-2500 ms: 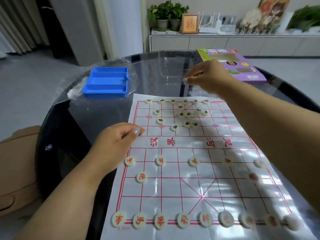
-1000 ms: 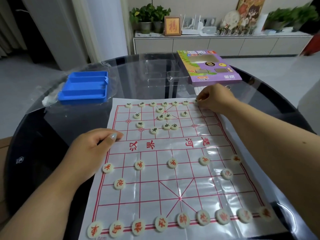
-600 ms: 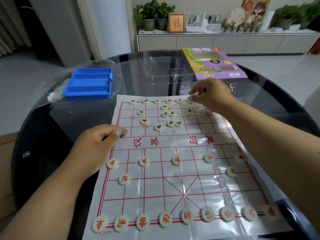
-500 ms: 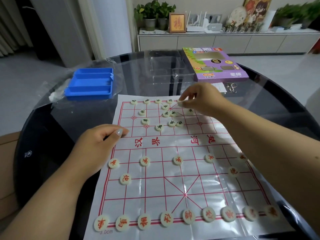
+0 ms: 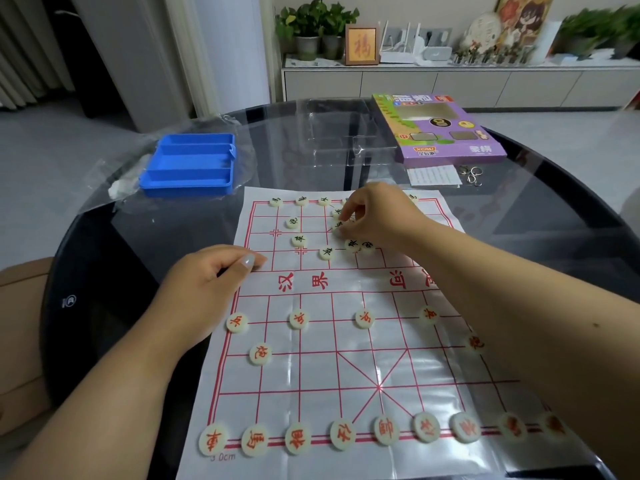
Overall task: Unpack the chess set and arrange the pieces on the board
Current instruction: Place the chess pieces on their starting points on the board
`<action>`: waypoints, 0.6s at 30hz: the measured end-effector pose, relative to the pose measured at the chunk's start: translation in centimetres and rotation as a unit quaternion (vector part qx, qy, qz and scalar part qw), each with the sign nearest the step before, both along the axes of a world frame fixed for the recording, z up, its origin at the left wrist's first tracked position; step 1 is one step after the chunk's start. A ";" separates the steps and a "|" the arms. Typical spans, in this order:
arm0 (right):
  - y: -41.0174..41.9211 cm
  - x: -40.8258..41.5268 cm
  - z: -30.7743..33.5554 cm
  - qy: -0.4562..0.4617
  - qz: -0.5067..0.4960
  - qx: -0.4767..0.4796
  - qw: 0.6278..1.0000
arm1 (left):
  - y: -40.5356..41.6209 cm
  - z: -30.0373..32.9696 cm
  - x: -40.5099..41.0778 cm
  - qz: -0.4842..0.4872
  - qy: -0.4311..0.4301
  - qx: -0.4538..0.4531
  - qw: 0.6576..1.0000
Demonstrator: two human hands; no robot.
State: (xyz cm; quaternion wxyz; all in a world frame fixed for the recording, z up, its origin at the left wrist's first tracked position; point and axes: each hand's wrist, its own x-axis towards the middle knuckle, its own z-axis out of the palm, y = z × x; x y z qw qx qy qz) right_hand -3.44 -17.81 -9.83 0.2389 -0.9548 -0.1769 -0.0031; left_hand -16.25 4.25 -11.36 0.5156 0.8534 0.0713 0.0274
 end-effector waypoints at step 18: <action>-0.1 -2.0 1.0 -0.157 0.088 0.120 0.976 | 0.0 0.1 0.0 0.004 0.006 0.010 1.000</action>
